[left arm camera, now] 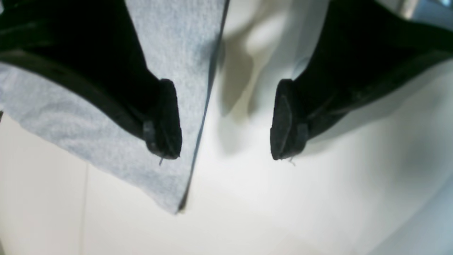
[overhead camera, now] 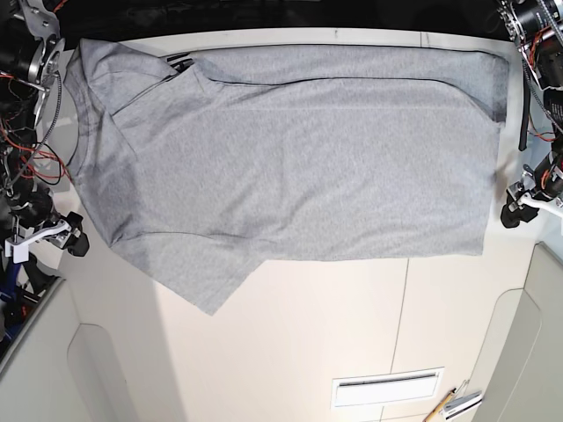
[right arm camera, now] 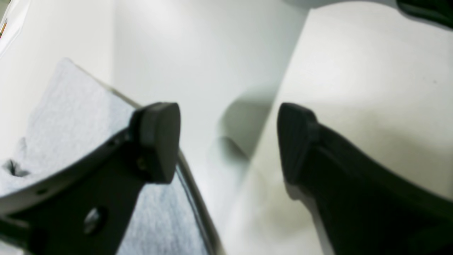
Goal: Fold the T-shirt properly
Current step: 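Grasp the opposite edge of the shirt with both grippers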
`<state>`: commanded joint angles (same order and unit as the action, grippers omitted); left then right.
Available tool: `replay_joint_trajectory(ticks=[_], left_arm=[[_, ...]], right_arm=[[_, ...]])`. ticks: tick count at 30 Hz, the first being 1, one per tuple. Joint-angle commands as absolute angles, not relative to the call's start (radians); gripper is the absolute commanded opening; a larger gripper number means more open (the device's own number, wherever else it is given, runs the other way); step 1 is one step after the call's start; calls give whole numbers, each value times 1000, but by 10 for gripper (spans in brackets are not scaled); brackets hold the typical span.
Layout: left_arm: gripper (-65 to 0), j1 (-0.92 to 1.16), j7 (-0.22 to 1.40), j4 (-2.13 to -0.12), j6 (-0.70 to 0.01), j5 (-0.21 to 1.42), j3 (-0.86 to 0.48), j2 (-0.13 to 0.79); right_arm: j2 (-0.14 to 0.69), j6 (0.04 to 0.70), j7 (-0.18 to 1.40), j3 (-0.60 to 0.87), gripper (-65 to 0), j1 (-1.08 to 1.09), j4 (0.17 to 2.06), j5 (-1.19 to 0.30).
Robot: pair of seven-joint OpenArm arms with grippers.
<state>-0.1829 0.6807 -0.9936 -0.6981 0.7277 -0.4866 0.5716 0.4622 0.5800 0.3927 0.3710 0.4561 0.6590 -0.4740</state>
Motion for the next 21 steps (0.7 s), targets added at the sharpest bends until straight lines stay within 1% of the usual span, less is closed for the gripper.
replay_joint_trajectory(ticks=[5, 10, 13, 17, 21], left_arm=[[-225, -267, 593, -882, -698, 646, -443, 584], [-225, -340, 587, -767, -698, 649, -383, 580], [-225, -342, 587, -764, -698, 661, -312, 573], [-225, -344, 587, -764, -698, 678, -226, 554], [-225, -347, 589, -764, -698, 677, -204, 528]], right_arm=[[462, 580, 394, 371, -222, 456, 659, -475], [461, 580, 398, 371, -222, 456, 659, -475], [456, 581, 405, 371, -222, 456, 659, -474], [427, 584, 424, 371, -222, 456, 659, -474], [379, 592, 453, 371, -222, 456, 659, -474]])
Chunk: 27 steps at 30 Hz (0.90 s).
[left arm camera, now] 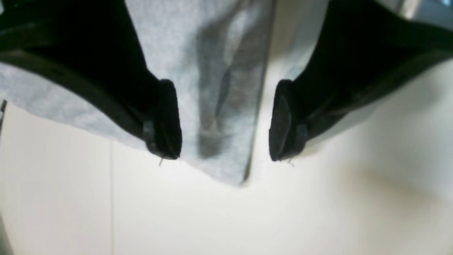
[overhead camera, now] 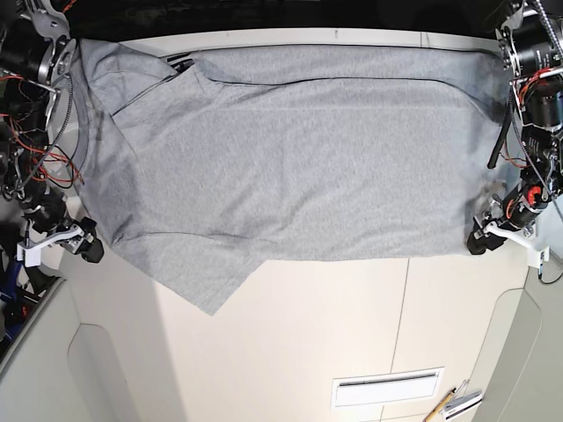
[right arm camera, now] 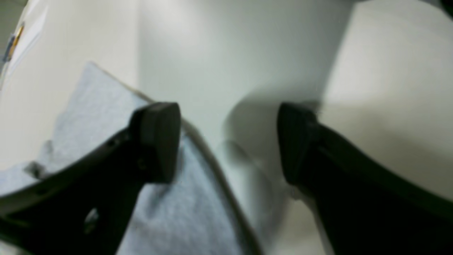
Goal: Fold the T-shirt properly
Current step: 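Grasp the opposite edge of the shirt with both grippers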
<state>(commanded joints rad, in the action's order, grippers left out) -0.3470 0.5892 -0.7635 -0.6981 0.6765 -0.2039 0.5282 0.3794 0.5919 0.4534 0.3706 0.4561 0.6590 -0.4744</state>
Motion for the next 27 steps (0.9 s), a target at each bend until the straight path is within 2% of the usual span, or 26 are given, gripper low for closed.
replay_joint_trajectory(ticks=[10, 20, 22, 23, 25, 27], left_arm=[[-225, -350, 611, -764, -698, 678, -204, 521], [-231, -349, 660, -764, -698, 679, -202, 521], [-295, -349, 669, -764, -698, 679, -202, 521], [-355, -349, 674, -764, -698, 679, -202, 521], [-474, -349, 686, -764, -698, 680, -202, 521], [-495, -349, 701, -764, -698, 679, -202, 521]], right_arm=[[314, 610, 544, 363, -224, 456, 660, -479], [313, 608, 550, 197, -226, 456, 664, -479], [316, 606, 550, 197, -227, 456, 667, -478], [318, 606, 550, 197, -261, 456, 667, -478], [323, 606, 561, 197, -434, 456, 669, -476], [325, 606, 577, 197, -599, 456, 674, -475]])
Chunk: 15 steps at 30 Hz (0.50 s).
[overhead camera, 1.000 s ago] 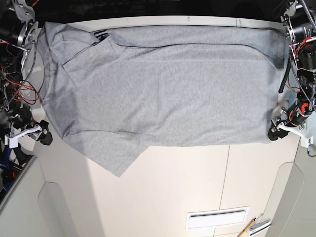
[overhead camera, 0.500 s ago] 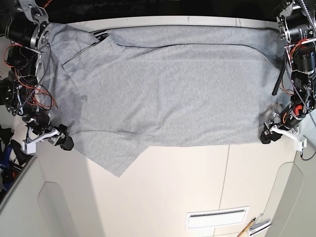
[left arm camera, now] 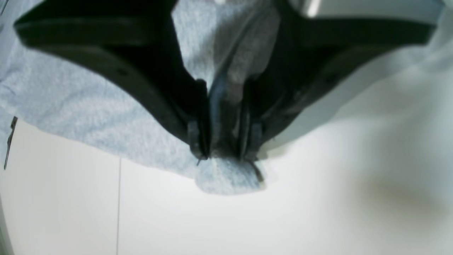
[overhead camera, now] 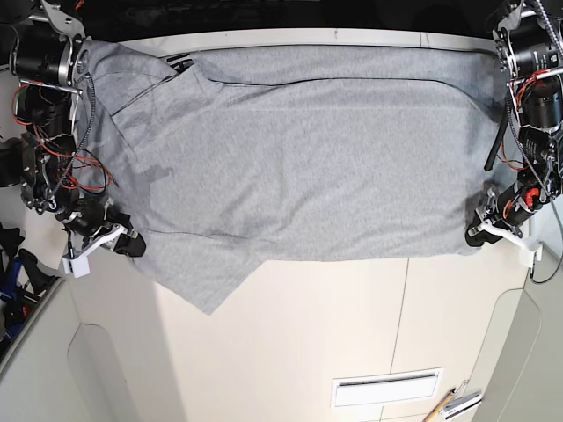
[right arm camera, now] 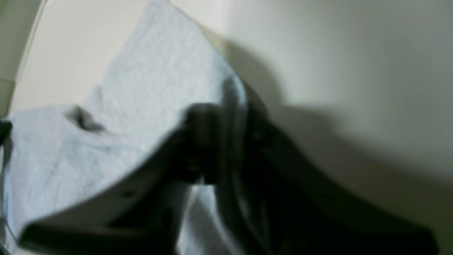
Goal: Fold the T-shirt properly
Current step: 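Grasp the opposite edge of the shirt with both grippers, then lift and fold the grasped edge over onto the first fold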
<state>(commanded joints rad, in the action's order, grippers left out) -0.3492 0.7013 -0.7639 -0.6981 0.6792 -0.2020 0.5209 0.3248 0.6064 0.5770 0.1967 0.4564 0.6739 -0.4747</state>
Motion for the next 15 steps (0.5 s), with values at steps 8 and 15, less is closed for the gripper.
replay_joint_trajectory(ticks=[8, 15], left_arm=[[-650, -350, 735, -767, -698, 680, -202, 522], [-650, -350, 756, -791, -698, 715, -202, 522]], right_arm=[[355, 607, 602, 197, -650, 459, 712, -475], [371, 606, 684, 197, -650, 459, 797, -532]])
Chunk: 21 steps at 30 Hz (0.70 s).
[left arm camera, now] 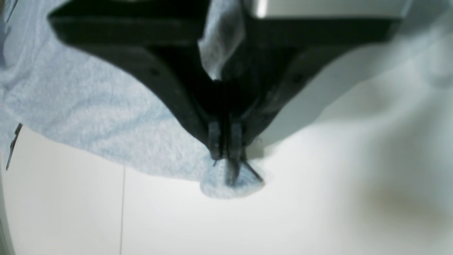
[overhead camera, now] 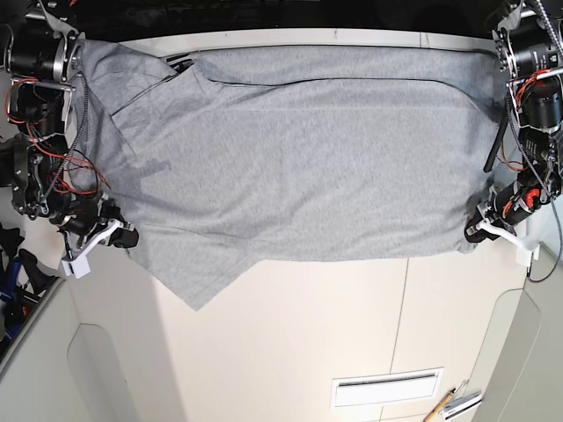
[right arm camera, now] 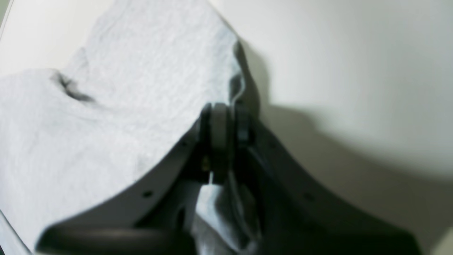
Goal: Fold the T-shirt properly
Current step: 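Lift and fold the grasped edge over onto the first fold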
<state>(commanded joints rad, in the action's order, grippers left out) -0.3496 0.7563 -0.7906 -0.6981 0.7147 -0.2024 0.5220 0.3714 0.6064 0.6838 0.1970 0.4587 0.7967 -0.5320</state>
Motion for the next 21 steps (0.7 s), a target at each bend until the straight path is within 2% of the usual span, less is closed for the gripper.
replay_joint_trajectory(ticks=[3, 8, 13, 16, 21], left_arm=[[-650, -349, 805, -854, -698, 761, -202, 530], [-650, -348, 982, -994, -698, 828, -202, 536], [-650, -345, 1013, -1038, -698, 893, -202, 590], [-650, -345, 1105, -1043, -698, 978, -202, 617], [-650, -336, 1183, -1058, -698, 1067, -202, 638]], right_arm=[[371, 606, 714, 197, -650, 457, 826, -563], [371, 606, 717, 197, -650, 451, 891, -565], [378, 606, 801, 197, -650, 449, 990, -582], [415, 606, 820, 197, -650, 425, 1055, -665], [471, 607, 859, 199, -650, 347, 1187, -721]])
